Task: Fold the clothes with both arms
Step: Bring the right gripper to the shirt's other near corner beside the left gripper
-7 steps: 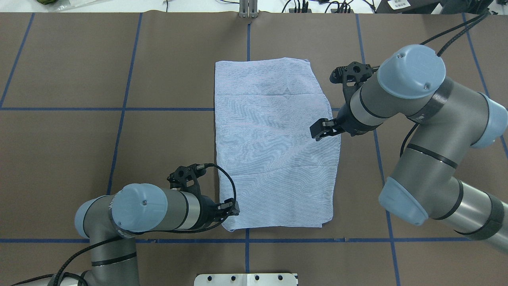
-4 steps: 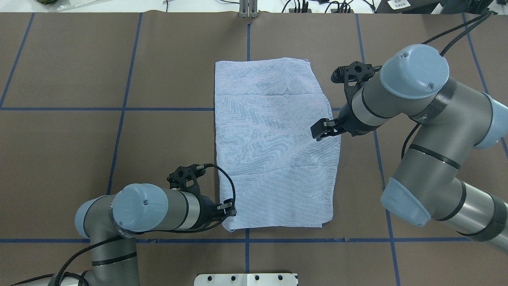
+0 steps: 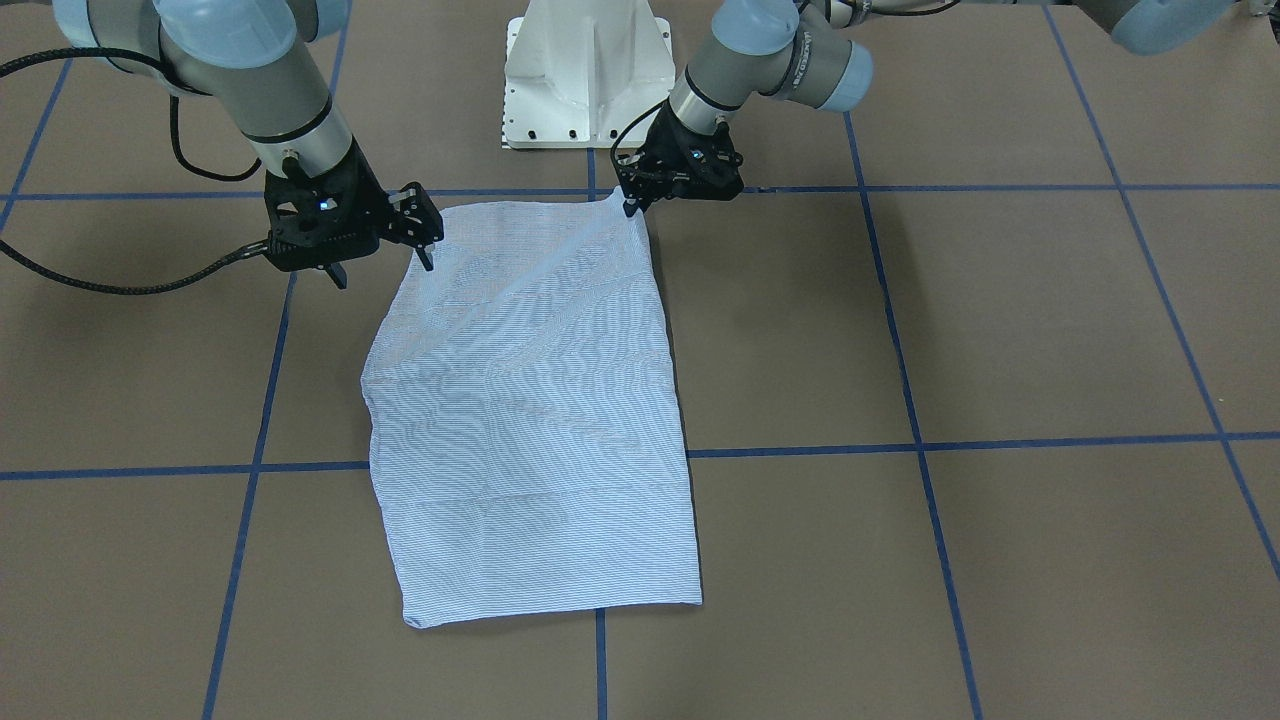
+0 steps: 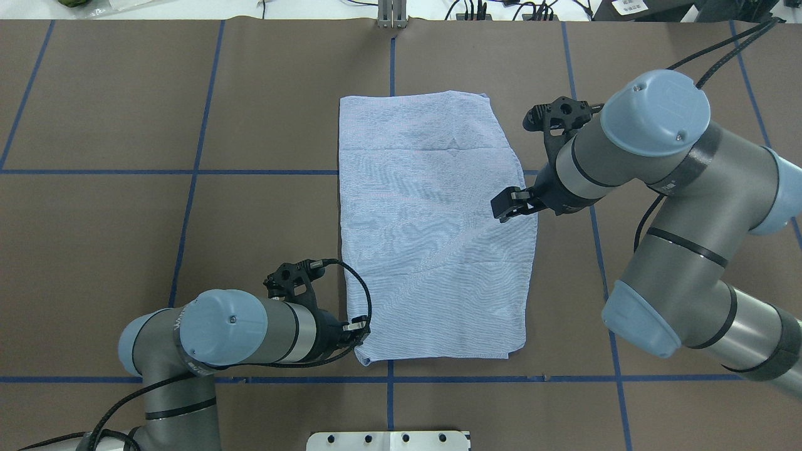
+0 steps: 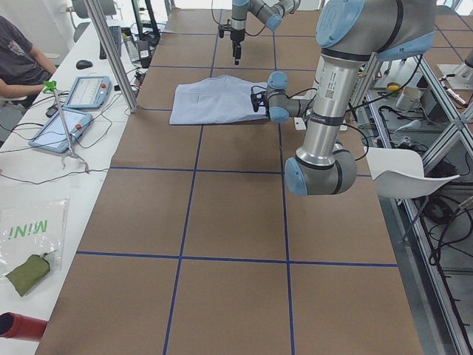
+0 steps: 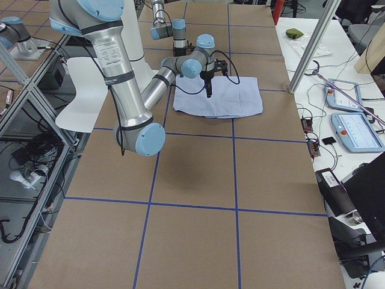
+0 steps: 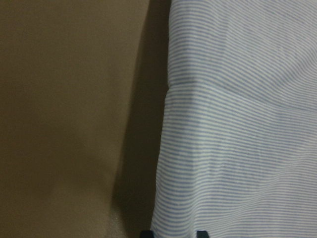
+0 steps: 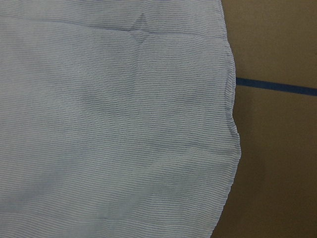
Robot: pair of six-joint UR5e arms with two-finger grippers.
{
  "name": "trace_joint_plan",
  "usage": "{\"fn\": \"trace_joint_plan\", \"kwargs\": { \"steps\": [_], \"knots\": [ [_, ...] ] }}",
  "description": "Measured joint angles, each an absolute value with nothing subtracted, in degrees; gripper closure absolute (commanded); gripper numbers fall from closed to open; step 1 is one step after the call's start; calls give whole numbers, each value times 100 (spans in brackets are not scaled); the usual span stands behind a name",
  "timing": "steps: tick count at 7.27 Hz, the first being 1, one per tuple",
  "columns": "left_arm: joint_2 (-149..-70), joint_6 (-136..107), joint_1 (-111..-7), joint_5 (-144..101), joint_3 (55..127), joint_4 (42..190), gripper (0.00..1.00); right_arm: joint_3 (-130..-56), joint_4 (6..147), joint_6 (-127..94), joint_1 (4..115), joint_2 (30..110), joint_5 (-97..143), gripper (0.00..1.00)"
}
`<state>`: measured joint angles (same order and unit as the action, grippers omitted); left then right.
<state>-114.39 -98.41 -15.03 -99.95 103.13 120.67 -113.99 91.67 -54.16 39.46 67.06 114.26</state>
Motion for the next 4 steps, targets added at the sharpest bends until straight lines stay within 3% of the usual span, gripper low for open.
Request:
{"fn": "trace_joint_plan", "kwargs": {
  "steps": [4],
  "knots": [
    [-11385,-9760,-1727,-10174,11191,11227,100,-11464,9015,-6211,3739,6659,11474,0]
  ]
}}
